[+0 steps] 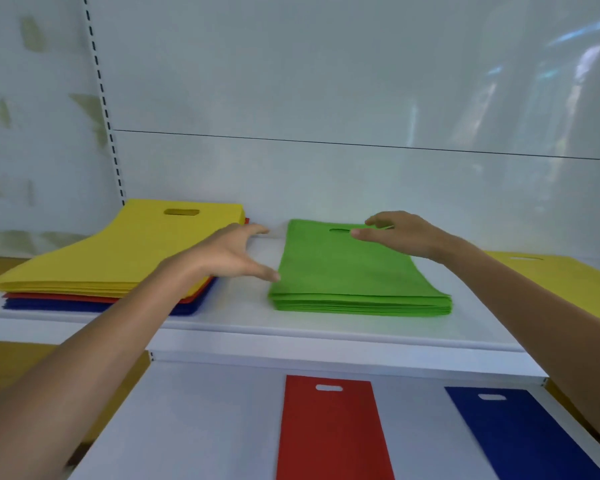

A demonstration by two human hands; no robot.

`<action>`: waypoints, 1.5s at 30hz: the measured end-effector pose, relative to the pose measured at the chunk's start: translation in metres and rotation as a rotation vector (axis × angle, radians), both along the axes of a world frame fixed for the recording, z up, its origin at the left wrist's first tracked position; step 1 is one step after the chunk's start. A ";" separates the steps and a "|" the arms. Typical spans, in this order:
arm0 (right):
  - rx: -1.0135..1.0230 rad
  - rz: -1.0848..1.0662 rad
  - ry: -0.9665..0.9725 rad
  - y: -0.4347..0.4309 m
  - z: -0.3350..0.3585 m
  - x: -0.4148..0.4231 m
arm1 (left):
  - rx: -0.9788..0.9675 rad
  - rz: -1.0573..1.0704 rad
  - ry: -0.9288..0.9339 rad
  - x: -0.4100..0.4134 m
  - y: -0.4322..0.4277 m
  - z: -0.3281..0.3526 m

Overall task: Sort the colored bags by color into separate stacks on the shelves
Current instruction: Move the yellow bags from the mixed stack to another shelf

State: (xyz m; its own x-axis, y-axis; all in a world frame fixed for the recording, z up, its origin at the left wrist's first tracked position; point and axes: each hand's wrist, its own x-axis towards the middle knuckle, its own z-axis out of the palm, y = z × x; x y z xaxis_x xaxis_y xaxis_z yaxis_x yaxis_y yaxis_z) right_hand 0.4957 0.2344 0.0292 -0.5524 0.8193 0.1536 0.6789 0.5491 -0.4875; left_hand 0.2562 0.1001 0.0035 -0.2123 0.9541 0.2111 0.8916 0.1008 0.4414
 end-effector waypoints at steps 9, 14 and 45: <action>0.053 0.043 0.051 -0.027 -0.009 -0.154 | 0.096 0.324 -0.108 -0.160 -0.078 -0.002; 0.045 -0.041 0.087 -0.043 -0.023 -0.236 | 0.080 0.583 -0.048 -0.244 -0.116 -0.020; 0.451 -0.306 0.539 -0.064 -0.038 -0.191 | 0.508 0.086 0.065 -0.198 -0.065 0.002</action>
